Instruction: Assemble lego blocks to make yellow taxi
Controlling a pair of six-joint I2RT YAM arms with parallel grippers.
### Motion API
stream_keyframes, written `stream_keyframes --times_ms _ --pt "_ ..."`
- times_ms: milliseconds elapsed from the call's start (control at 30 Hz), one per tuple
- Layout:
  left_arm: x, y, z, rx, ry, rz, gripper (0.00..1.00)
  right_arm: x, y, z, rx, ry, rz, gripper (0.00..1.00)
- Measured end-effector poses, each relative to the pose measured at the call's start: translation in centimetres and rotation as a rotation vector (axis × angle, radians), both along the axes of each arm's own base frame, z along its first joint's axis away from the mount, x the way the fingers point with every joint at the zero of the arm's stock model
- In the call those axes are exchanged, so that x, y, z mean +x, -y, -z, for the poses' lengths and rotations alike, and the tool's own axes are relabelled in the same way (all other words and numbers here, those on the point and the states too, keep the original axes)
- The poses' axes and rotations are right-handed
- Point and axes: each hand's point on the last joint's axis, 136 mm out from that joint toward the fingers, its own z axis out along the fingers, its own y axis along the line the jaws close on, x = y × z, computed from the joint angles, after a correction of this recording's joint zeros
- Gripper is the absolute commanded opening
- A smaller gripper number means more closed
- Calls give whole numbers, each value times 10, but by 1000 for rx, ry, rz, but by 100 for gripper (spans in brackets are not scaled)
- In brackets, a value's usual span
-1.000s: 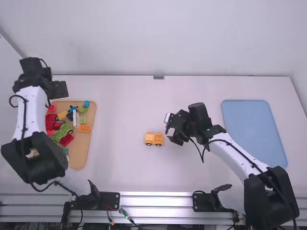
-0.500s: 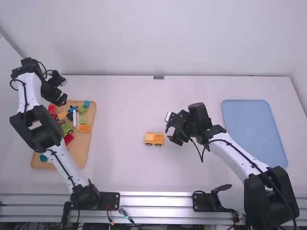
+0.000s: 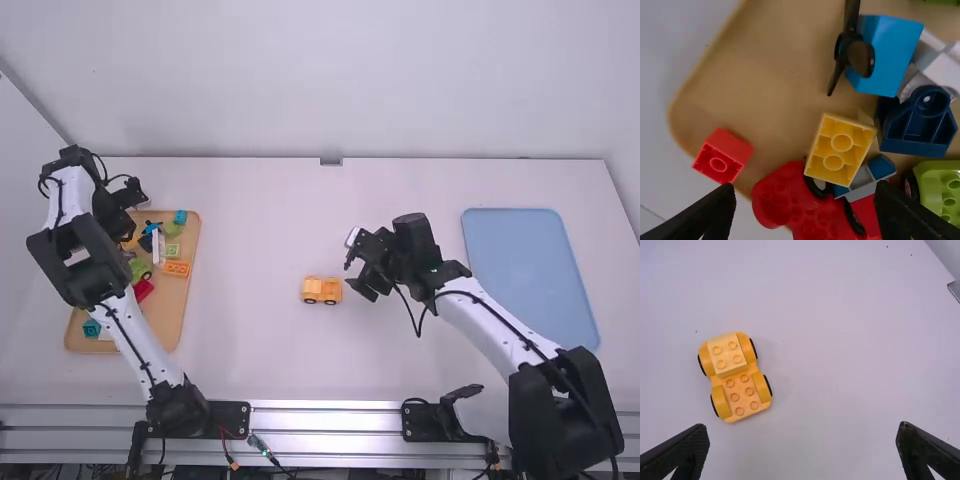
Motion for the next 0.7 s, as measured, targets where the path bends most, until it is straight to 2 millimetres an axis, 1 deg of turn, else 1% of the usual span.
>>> stream_keyframes --times_ms 67,167,267,433,600,667,700 --pt "-7 0 6 -13 -19 16 73 0 0 0 2 -3 4 99" --pt "-11 2 16 -31 -30 40 67 0 0 0 3 -4 4 99" --pt "-13 2 24 -38 -31 53 66 0 0 0 3 -4 5 99" --pt "-9 -1 34 -20 -8 62 65 0 0 0 5 -8 8 99" --pt "-9 0 47 -17 1 62 57 0 0 0 13 -17 20 99" --pt "-8 -1 47 -14 6 62 55 0 0 0 14 -18 21 99" --pt "-8 -1 47 -14 7 63 52 0 0 0 14 -19 22 99"
